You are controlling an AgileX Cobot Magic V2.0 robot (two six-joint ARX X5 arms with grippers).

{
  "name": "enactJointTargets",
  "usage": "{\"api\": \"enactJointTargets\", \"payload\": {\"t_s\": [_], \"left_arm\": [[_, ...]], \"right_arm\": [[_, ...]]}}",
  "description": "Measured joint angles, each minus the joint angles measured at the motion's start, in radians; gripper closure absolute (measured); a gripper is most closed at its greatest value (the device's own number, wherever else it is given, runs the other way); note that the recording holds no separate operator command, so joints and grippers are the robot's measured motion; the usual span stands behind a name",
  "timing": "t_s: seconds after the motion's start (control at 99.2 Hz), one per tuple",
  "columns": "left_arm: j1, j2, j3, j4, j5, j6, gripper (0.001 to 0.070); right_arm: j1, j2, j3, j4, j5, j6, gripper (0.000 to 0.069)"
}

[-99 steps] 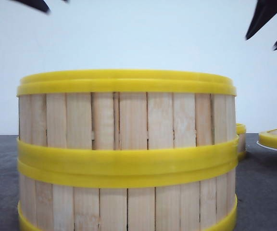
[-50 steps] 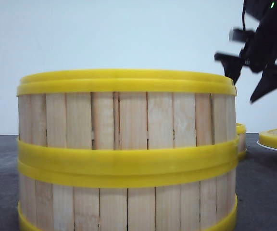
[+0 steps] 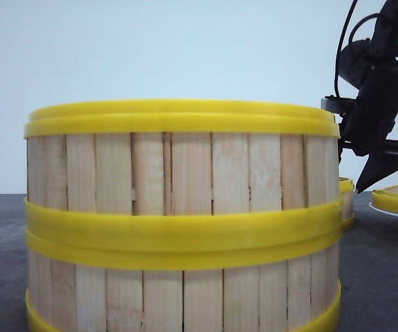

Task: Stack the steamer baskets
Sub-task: 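Move the right gripper to another bun-filled basket's rim and grasp, then lift the grasped basket with the right gripper above the two-basket stack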

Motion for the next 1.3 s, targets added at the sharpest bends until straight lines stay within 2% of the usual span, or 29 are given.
{"api": "enactJointTargets", "payload": {"t_s": [0.837, 1.301], "left_arm": [[0.000, -0.009, 0.000, -0.030, 0.000, 0.000, 0.0471], [0.000, -0.010, 0.000, -0.031, 0.000, 0.000, 0.0471]], "right_arm": [[0.000, 0.034, 0.000, 0.020, 0.029, 0.017, 0.0657], [0.001, -0.003, 0.012, -0.015, 0.029, 0.019, 0.0664]]}}
